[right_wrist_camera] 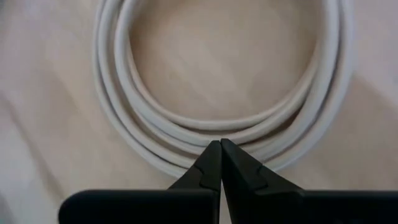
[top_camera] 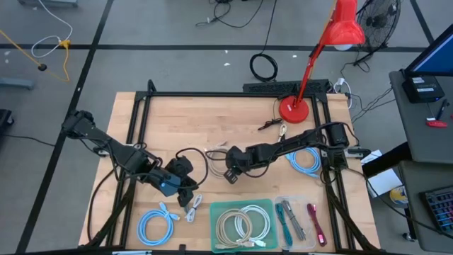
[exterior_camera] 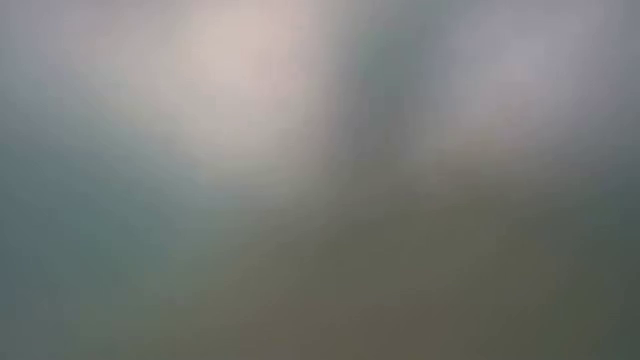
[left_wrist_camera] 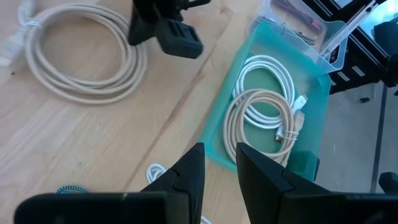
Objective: Pick & Place USB Port
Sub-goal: Put the brown hdmi cable into the green bin
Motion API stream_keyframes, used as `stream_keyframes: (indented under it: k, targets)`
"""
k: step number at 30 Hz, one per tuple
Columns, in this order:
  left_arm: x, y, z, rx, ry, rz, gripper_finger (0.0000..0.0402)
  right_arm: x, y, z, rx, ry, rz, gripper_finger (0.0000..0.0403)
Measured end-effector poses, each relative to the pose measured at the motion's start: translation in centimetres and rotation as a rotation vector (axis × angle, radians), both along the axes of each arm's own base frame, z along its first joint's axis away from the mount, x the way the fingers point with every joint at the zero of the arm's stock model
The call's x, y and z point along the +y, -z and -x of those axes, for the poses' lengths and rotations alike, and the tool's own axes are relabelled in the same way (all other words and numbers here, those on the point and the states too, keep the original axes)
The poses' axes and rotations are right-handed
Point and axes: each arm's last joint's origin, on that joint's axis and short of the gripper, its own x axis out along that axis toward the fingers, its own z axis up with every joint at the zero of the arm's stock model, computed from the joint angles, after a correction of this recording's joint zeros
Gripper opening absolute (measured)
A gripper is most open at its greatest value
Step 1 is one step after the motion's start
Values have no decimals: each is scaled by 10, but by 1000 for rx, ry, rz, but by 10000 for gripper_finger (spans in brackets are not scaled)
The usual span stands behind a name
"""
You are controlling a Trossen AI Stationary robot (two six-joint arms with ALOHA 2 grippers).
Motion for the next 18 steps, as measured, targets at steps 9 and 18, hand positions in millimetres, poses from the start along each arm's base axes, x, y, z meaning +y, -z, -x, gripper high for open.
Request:
stream_keyframes:
  k: [9,18]
  targets:
    - [-1,0,0,-2,5,1,92,4,8,30,330,-156,-63,0]
    - [-1,0,0,-6,16,-10,92,4,-24,55,680,-149,240,0]
